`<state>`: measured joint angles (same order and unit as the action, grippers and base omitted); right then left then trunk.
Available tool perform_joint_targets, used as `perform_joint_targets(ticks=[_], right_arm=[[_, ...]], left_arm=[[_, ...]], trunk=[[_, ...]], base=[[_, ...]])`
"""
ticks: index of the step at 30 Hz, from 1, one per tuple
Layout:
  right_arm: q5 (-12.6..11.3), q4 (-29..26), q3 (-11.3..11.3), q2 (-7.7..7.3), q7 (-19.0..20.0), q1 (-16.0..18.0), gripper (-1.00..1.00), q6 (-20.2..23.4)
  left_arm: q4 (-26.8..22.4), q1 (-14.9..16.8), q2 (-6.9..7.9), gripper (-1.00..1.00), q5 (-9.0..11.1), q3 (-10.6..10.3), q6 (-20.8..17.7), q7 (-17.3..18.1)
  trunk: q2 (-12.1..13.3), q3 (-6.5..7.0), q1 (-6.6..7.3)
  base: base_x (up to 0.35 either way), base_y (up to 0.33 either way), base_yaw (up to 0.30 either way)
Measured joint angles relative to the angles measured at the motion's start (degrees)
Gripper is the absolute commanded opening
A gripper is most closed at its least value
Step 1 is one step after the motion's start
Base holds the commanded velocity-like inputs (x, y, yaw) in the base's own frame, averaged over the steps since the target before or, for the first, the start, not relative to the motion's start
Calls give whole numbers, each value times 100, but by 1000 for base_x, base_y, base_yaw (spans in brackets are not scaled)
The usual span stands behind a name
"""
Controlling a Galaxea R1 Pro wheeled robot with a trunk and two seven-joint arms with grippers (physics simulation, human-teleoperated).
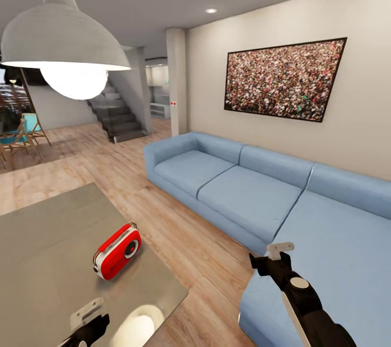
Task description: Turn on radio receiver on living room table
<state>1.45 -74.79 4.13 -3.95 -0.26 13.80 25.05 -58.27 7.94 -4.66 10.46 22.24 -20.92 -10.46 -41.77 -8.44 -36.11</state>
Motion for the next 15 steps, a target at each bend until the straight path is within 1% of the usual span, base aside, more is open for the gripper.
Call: perform_joint_targets(ticks=[11, 13, 15], right_arm=[[1, 0, -1, 0, 0, 0, 100, 0], [-2, 0, -1, 0, 0, 0, 100, 0], [0, 0, 0, 0, 0, 0, 100, 0]], left_arm=[[0, 1, 0, 100, 0, 0, -1, 1], [0, 0, 0, 100, 0, 0, -4, 4], [0, 0, 0, 100, 1, 0, -7, 7]], trunk=[[0, 0, 0], [0, 0, 0], [0, 0, 0]], base=[[242, -232, 0], [97, -91, 57], [32, -30, 204]])
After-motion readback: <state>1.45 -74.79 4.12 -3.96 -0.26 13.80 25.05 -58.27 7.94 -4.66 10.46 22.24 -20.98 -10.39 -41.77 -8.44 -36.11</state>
